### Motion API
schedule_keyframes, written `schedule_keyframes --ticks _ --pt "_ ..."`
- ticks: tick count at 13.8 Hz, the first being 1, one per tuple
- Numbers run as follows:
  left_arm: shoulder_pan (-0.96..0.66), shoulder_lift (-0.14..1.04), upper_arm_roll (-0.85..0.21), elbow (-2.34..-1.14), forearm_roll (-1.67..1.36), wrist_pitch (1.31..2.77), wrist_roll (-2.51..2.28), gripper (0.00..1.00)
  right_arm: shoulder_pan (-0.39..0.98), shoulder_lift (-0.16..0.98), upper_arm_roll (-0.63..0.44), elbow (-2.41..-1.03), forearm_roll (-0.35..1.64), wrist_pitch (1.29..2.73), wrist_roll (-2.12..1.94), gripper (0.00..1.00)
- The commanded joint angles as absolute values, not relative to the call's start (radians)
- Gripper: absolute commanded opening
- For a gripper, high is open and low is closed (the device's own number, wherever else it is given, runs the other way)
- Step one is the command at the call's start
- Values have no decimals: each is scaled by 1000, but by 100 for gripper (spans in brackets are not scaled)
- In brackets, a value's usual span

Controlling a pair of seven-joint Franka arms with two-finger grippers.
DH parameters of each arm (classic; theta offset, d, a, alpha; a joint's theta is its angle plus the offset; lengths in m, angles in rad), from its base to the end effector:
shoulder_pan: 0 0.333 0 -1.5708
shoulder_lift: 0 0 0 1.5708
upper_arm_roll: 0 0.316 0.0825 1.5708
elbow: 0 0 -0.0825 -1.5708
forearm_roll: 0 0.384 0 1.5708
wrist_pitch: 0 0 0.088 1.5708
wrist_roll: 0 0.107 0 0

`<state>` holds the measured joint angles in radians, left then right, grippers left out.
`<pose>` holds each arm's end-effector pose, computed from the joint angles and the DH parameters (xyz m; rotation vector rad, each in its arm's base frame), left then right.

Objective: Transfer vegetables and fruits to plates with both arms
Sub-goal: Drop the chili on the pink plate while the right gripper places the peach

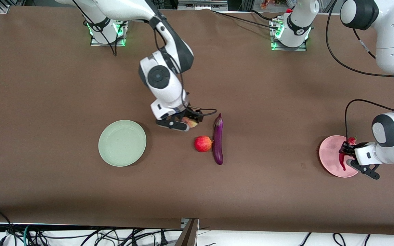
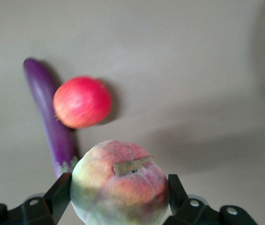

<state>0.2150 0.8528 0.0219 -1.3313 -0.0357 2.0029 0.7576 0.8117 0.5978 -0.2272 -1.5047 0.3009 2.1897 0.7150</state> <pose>0.7022 0.1639 0.2042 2.9367 -0.7637 -0.2319 0.5757 0.4270 0.3339 -2.9522 0.3677 -0.0095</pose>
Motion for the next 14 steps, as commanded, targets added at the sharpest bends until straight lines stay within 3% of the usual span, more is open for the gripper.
schedule_keyframes --ticks 1,2,7,12,14 --pt "206 864 18 -1327 -20 2042 770 73 766 584 -310 -1529 314 2131 524 33" --pt "210 865 17 -1322 -21 2052 772 100 724 592 -319 -1529 313 2131 455 33" --pt "192 842 2 -1279 -23 2027 761 100 539 638 -319 -1543 308 2128 112 33" --pt "189 816 -18 -1279 -190 1895 706 100 470 675 -319 -1555 307 2115 -12 33" --pt "187 799 -79 -1287 -241 1836 631 100 448 692 -319 -1557 307 2115 -35 33"
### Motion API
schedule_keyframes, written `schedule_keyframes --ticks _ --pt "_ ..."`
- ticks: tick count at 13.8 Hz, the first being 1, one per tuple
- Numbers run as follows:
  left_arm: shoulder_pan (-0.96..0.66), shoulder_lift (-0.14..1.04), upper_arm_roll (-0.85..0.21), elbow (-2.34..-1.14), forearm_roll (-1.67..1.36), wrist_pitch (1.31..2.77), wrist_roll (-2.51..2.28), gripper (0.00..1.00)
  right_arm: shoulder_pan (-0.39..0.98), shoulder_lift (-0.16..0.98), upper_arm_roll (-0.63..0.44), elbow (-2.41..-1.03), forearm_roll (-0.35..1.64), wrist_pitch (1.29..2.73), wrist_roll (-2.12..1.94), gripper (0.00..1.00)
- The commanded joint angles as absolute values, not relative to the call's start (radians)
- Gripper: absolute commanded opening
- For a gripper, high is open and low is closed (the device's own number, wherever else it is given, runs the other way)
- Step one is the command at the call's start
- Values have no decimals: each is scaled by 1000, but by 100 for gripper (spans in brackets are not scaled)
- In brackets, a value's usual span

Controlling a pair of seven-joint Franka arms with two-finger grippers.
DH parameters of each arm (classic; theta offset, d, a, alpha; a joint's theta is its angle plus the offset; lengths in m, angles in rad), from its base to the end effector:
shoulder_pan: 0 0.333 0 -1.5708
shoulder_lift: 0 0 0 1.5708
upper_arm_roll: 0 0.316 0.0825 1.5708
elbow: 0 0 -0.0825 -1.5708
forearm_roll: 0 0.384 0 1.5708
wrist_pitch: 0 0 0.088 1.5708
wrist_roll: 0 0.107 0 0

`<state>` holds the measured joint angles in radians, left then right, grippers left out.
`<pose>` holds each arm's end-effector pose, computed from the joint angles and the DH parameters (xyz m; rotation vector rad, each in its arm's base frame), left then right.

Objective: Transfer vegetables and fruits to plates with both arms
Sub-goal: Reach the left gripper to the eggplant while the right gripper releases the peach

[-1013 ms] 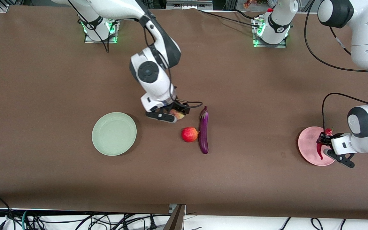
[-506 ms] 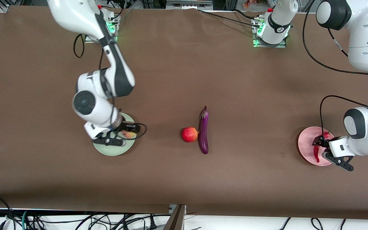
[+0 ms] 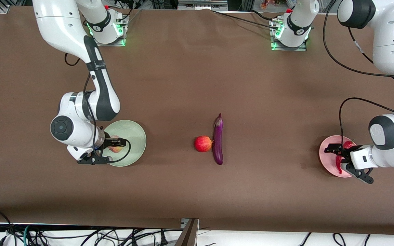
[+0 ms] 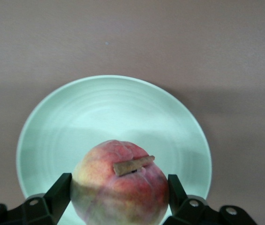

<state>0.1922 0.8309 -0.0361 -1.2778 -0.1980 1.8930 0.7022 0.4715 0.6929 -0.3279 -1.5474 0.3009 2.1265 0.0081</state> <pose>0.7175 0.1043 0.2378 2.7857 -0.6433 -0.1563 0.6811 0.1456 0.2527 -3.1051 -0.0465 0.1124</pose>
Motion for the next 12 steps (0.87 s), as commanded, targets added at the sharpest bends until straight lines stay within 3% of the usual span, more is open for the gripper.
schedule_keyframes --ticks 1,4,7,8,9,10,12 --pt "183 798 -107 -1292 -254 1823 541 100 440 696 -319 -1559 307 2115 -40 33" --pt "132 796 -216 -1295 -241 1832 265 100 428 710 -319 -1563 307 2115 -43 35" --pt "-19 787 -219 -1298 -248 1856 -2 100 422 722 -319 -1577 307 2117 -41 36" --pt "-85 782 -218 -1298 -242 1874 -134 100 422 726 -319 -1577 308 2117 -41 41" --pt "-150 784 -216 -1299 -239 1911 -253 100 422 727 -319 -1575 308 2117 -41 63" --pt "-197 788 -216 -1302 -238 1958 -329 100 420 732 -319 -1572 308 2123 -41 100" --pt "-271 799 -206 -1325 -238 2044 -373 100 408 727 -319 -1549 311 2122 -57 100"
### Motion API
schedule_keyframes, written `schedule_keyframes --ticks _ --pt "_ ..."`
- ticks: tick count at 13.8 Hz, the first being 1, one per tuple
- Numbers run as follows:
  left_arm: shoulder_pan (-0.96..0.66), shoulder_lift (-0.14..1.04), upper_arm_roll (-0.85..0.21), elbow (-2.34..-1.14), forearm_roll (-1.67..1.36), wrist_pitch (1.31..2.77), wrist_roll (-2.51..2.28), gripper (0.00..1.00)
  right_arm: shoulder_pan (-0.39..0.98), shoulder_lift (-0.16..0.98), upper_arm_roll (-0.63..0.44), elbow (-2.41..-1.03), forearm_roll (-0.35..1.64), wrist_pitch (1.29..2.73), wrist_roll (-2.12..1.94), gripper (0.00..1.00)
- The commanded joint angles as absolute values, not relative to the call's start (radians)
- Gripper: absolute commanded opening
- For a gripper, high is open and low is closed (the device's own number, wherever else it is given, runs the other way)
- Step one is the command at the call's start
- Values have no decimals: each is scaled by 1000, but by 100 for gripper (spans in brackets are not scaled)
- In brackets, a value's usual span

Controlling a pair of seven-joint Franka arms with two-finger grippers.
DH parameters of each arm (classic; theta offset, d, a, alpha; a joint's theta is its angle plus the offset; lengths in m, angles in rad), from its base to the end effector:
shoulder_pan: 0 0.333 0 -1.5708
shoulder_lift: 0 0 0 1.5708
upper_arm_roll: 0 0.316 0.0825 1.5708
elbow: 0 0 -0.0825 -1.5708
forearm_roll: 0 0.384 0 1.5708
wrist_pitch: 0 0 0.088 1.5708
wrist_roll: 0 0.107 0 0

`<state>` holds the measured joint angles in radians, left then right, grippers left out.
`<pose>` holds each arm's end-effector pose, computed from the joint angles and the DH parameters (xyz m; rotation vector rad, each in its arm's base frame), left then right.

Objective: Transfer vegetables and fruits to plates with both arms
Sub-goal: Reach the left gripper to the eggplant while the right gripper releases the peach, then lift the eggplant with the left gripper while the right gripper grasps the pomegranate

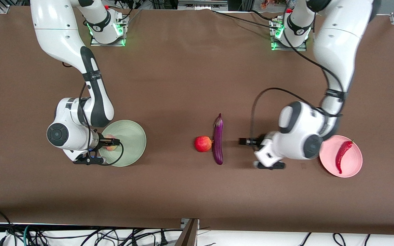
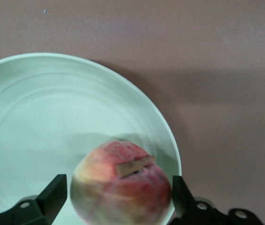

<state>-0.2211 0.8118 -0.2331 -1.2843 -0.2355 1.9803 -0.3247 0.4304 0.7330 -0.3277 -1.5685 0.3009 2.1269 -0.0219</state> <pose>0.6735 -0.2994 0.2680 2.8048 0.0548 -0.3339 0.6773 0.1130 0.2171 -3.1182 -0.0200 0.1992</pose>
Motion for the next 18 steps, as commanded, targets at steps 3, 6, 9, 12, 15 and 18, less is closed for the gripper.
schedule_keyframes --ticks 3,6,9,12,15,18 --pt "-323 810 -203 -1411 -238 2195 -397 100 403 701 -319 -1493 317 2114 -81 100" --pt "-351 821 -198 -1419 -152 2210 -433 100 417 675 -293 -1489 339 2117 -69 100" --pt "-385 833 -196 -1427 -80 2214 -508 100 434 673 -252 -1486 501 2128 -23 100" --pt "-390 844 -198 -1427 -57 2230 -535 100 532 686 -241 -1444 520 2158 209 100" --pt "-391 847 -198 -1428 -57 2230 -535 100 615 706 -241 -1437 522 2271 349 100" --pt "-390 856 -198 -1431 -57 2232 -535 95 659 724 -239 -1437 522 2331 425 100"
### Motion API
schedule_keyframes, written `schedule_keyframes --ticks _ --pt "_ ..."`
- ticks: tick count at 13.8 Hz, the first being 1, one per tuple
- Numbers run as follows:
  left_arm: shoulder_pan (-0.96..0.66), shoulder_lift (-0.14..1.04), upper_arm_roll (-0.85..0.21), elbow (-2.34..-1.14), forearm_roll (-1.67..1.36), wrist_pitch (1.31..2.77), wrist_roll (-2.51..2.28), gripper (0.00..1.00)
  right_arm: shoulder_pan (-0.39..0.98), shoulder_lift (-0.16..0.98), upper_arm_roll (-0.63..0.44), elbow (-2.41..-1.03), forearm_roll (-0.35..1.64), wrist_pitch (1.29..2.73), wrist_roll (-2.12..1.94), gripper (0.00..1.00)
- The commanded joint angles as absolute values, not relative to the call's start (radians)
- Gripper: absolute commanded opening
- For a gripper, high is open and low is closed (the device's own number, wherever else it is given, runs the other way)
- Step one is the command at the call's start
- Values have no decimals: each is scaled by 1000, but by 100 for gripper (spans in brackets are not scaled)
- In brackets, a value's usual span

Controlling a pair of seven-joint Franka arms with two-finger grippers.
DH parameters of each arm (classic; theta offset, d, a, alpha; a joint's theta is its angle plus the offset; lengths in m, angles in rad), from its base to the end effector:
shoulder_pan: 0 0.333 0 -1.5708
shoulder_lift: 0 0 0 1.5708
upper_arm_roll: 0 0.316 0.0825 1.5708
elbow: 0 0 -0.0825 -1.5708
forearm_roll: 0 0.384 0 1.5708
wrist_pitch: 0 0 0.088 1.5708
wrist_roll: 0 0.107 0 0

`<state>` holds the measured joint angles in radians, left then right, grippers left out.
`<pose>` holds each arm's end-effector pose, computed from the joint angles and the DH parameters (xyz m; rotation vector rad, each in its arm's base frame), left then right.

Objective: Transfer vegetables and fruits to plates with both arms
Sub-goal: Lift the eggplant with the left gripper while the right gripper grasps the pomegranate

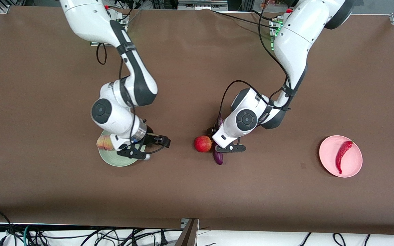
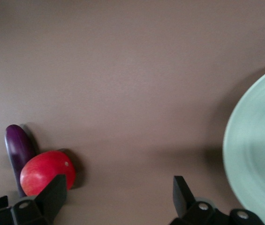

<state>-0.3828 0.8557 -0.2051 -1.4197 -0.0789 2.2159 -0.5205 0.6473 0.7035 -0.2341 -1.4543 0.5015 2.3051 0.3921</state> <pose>0.6146 -0.3792 0.1898 2.9707 0.0705 -0.2283 0.6565 0.3360 0.2948 -2.8232 0.3096 -0.0843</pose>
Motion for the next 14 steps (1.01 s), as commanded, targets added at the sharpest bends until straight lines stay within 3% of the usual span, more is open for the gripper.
schedule_keyframes --ticks 1,2,4,5,6,7,9,14 --pt "-390 856 -198 -1436 -57 2241 -535 92 673 730 -239 -1437 522 2350 440 100" --pt "-391 856 -198 -1442 -57 2246 -535 91 692 735 -239 -1437 522 2373 471 100" --pt "-388 856 -198 -1442 -57 2246 -532 80 728 756 -241 -1437 520 2434 541 100" --pt "-387 856 -198 -1442 -57 2244 -520 50 742 768 -239 -1437 522 2469 566 100" --pt "-384 856 -198 -1442 -55 2246 -517 41 758 779 -239 -1437 522 2500 586 100" --pt "-380 856 -198 -1440 -55 2244 -515 23 770 790 -239 -1437 522 2523 606 100" --pt "-379 854 -198 -1440 -55 2241 -514 0 791 805 -239 -1437 522 2559 636 100" --pt "-263 816 -190 -1418 -49 2170 -324 0 816 825 -239 -1436 525 2602 678 100"
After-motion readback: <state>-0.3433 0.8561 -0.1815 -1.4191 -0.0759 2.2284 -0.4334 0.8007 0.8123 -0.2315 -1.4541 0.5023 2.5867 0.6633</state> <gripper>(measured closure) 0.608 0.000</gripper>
